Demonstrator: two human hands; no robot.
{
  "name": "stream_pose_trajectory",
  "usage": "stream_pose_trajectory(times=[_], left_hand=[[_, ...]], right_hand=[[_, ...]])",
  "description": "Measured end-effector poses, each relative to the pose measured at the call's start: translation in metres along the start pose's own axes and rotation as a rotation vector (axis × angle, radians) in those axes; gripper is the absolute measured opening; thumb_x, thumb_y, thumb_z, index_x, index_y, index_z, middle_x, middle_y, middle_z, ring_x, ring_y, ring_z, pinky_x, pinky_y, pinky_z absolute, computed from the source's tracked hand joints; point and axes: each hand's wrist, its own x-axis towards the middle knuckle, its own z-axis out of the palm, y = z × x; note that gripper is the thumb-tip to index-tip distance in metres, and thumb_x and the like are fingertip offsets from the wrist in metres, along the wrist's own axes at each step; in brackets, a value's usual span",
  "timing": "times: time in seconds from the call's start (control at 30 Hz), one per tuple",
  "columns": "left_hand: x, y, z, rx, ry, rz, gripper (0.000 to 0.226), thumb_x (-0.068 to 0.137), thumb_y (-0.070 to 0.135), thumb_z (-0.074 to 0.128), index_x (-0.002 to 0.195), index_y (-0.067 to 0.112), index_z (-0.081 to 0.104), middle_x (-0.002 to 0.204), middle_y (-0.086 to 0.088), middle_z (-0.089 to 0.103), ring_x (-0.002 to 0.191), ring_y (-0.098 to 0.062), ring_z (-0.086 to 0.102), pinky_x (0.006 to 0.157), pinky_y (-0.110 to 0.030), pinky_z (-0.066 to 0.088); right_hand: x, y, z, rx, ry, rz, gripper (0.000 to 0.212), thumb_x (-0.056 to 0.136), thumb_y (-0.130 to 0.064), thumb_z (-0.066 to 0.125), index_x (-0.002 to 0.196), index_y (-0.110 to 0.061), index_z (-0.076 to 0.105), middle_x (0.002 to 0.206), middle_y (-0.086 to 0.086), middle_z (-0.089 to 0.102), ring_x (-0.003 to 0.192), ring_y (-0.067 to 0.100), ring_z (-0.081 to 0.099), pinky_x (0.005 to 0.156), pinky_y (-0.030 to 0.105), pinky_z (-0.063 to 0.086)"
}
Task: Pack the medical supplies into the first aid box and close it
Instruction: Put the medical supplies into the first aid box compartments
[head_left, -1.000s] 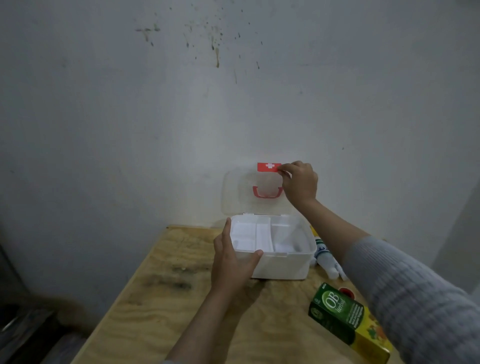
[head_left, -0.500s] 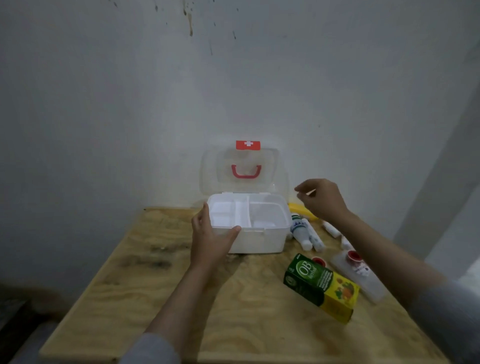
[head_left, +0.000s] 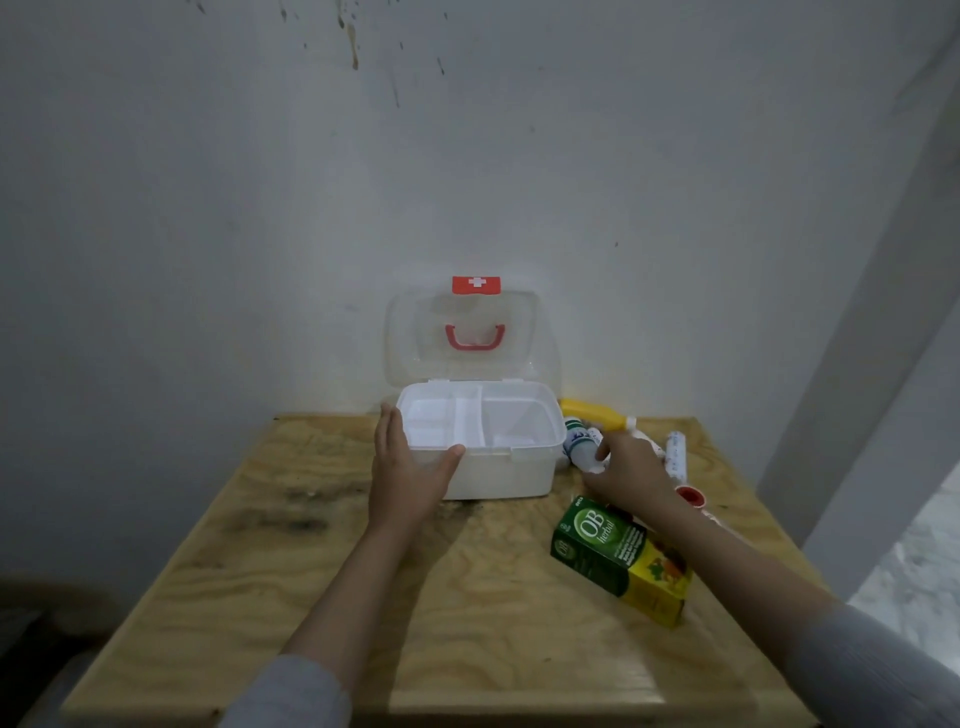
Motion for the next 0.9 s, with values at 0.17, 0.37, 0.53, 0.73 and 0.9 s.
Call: stream_pose_trajectory(times=[0.17,0.37,0.53,0.73,0.9], left_hand=[[0.002,-0.002,-0.001,-0.001,0.007,0.001,0.096,0.078,0.051,0.068,0.150,0.021,0.013,0.159,0.005,0.011,0.144,-0.018,0.018,0.108,-0.034,0.028],[0.004,-0.006,0.000,0.006,0.012,0.001,0.097,0.075,0.054,0.069,0.149,0.022,0.015,0.158,0.005,0.014,0.143,-0.020,0.021,0.106,-0.040,0.033],[0.005,-0.005,0.003,0.002,0.028,-0.010,0.097,0.075,0.053,0.070,0.149,0.023,0.015,0.158,0.005,0.015,0.142,-0.020,0.022,0.105,-0.038,0.033],[0.006,-0.007,0.004,0.004,0.028,-0.010,0.097,0.074,0.054,0.071,0.148,0.026,0.015,0.157,0.006,0.017,0.141,-0.021,0.025,0.105,-0.042,0.037],[0.006,-0.008,0.003,0.006,0.018,-0.012,0.097,0.073,0.056,0.070,0.147,0.029,0.014,0.156,0.007,0.018,0.139,-0.022,0.028,0.103,-0.045,0.041]], right_hand=[[0.001,-0.003,-0.007,0.173,0.225,0.016,0.021,0.072,-0.019,0.067,0.086,-0.003,0.069,0.074,0.011,0.067,0.069,0.024,0.059,0.056,0.028,0.043],[-0.006,-0.010,-0.034,0.335,0.419,0.005,0.016,0.073,-0.014,0.068,0.085,-0.005,0.072,0.063,0.004,0.063,0.058,0.018,0.057,0.050,0.018,0.037],[-0.015,-0.025,-0.071,0.481,0.496,-0.148,0.017,0.077,-0.013,0.071,0.093,-0.010,0.073,0.068,0.001,0.067,0.062,0.014,0.062,0.059,0.015,0.048],[-0.014,-0.054,-0.073,0.405,0.344,-0.379,0.024,0.079,-0.015,0.072,0.102,-0.012,0.073,0.078,-0.001,0.071,0.066,0.000,0.064,0.069,0.008,0.051],[-0.006,-0.080,-0.044,0.274,0.112,-0.433,0.028,0.081,-0.019,0.070,0.108,-0.011,0.071,0.093,0.007,0.075,0.072,0.010,0.066,0.075,0.021,0.054]])
